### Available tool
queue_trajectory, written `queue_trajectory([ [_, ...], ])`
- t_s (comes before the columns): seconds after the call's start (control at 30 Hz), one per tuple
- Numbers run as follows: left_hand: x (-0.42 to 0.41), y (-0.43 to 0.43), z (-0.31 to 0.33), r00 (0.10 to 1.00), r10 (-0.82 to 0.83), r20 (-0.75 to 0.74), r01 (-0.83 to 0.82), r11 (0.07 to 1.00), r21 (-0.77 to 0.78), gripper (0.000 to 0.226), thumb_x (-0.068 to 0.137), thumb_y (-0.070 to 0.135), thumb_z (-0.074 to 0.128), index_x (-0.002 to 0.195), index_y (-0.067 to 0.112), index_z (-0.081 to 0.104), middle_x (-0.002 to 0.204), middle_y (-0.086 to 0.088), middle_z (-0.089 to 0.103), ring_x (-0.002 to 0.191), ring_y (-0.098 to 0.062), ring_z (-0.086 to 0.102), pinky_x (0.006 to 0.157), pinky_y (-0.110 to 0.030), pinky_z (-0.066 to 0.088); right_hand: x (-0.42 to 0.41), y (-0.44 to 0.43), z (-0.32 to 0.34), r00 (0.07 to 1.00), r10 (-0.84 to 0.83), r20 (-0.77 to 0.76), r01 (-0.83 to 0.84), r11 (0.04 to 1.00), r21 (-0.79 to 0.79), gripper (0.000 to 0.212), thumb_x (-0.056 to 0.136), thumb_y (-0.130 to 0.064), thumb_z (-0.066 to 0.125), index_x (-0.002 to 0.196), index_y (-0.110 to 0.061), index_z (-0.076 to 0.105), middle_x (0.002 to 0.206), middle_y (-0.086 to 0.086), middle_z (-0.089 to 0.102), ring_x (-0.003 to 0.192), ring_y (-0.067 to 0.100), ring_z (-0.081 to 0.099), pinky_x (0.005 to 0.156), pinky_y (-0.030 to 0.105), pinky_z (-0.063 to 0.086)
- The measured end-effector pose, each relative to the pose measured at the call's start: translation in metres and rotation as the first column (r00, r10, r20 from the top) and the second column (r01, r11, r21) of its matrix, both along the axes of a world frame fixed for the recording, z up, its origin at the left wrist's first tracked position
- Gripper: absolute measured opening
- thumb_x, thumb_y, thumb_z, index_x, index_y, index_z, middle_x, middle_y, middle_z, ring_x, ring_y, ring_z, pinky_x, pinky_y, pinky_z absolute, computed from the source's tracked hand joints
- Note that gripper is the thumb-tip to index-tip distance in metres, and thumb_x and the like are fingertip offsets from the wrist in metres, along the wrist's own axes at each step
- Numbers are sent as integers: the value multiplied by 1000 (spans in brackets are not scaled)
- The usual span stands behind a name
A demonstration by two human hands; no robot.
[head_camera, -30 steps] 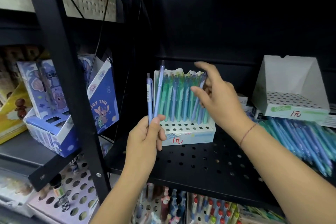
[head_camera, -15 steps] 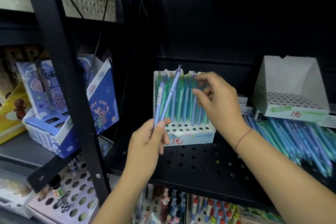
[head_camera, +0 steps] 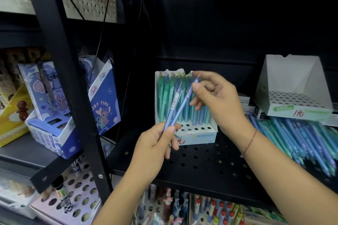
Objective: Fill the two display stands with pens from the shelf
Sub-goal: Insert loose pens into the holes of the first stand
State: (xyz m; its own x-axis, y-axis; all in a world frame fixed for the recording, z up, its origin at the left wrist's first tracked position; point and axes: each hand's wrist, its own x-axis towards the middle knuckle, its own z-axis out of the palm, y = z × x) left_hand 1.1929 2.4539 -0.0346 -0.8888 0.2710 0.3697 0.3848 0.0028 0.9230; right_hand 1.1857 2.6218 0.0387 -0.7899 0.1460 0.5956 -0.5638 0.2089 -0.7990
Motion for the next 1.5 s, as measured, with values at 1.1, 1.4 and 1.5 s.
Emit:
queue_trajectory([
  [1.1, 1, -2, -1, 999, 51, -13, -51, 998, 22, 26, 99, 30, 42, 107, 26, 67, 61, 1, 51, 50, -8, 42, 56, -17, 42, -5, 8, -14, 875, -378, -303, 483, 727, 488, 31, 91, -25, 63, 121, -23, 61, 89, -9, 45, 71, 11, 47, 65, 18, 45],
  [1.4, 1, 1, -2, 999, 9, -44, -14, 994, -105, 20, 98, 28, 47, 93, 32, 67, 60, 1, 55, 49, -7, 42, 55, -23, 41, 5, -11, -12, 977, 185, 103, -199, 968, 149, 26, 93, -10, 57, 119, -12, 57, 85, 13, 69, 62, 20, 63, 56, 25, 52],
  [1.5, 2, 1, -2, 995, 69, -72, -75, 993, -86, 18, 96, 28, 53, 89, 39, 65, 68, 2, 61, 54, -8, 47, 61, -24, 46, 6, -9, -8, 989, 142, 40, -144, 988, 55, 22, 94, -5, 54, 114, -11, 57, 80, 11, 68, 60, 17, 61, 56, 22, 52],
])
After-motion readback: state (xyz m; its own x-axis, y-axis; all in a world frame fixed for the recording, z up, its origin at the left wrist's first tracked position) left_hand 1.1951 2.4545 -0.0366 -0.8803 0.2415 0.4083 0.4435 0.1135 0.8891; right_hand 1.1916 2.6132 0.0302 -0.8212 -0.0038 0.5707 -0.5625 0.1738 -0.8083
